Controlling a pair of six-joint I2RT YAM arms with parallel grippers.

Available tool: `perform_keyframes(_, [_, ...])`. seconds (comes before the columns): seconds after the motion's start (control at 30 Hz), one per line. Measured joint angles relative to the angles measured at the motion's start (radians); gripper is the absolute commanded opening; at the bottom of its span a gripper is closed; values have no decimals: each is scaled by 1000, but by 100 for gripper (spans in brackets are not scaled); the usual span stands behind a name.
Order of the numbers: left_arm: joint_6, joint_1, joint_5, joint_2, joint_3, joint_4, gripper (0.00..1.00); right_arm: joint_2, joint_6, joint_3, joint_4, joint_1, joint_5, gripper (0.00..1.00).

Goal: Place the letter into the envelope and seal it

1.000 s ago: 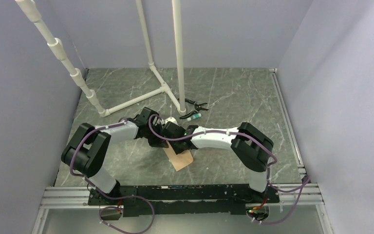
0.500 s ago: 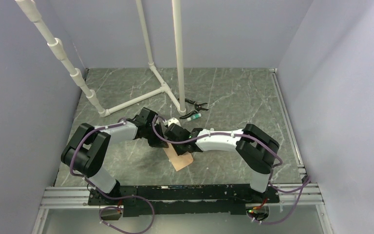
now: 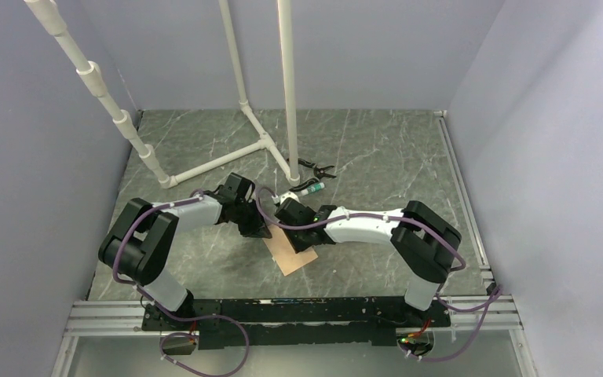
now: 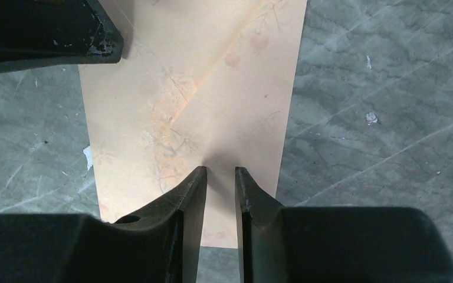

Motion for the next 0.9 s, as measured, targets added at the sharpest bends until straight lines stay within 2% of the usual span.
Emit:
perform_keyframes(0.13, [0, 1, 2, 0, 0, 0, 3, -7, -5, -6, -3, -4, -7, 28])
perform_keyframes(0.47, [19, 0, 54, -8, 29, -47, 2, -76, 10, -6, -50, -7, 3, 19])
perform_keyframes(0.63, [-8, 1, 126, -56, 49, 17, 2, -142, 39, 0, -10, -11, 34, 19])
perform_keyframes(0.9, [-63, 15, 143, -57, 86, 85, 3, -68, 66, 33, 15, -21, 40, 18])
